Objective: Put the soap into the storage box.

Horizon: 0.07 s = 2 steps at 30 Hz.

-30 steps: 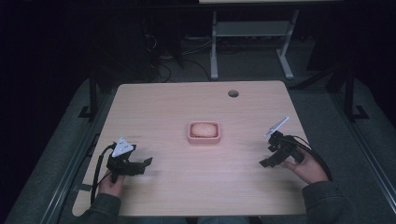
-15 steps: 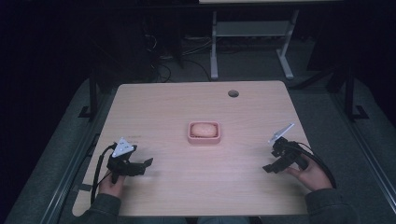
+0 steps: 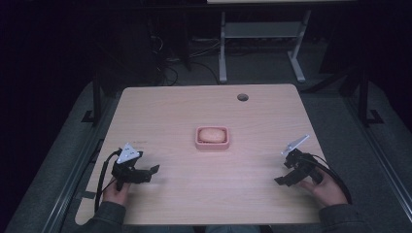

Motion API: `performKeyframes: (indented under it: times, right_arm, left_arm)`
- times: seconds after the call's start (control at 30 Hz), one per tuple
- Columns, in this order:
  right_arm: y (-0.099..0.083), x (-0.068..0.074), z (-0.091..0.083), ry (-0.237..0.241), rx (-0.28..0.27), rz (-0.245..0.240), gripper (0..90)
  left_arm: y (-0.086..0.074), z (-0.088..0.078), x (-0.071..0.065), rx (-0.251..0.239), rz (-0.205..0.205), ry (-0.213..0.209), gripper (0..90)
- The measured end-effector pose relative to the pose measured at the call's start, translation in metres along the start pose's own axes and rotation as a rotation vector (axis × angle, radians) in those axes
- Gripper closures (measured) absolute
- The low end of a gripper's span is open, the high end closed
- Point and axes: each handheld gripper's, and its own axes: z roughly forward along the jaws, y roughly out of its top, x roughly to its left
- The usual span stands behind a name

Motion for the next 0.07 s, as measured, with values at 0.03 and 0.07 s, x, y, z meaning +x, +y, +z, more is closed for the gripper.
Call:
performKeyframes:
  times: [0.03, 0.07]
  right_arm:
    - [-0.0006, 0.0003, 0.0001, -0.002, -0.005, 0.001, 18.8]
    - [-0.0008, 0.0005, -0.0001, -0.003, -0.01, -0.001, 18.4]
  left_arm:
    - [0.0001, -0.0002, -0.0001, -0.002, -0.006, -0.001, 14.3]
    - [0.0002, -0.0003, 0.0006, -0.003, 0.0, 0.001, 14.3]
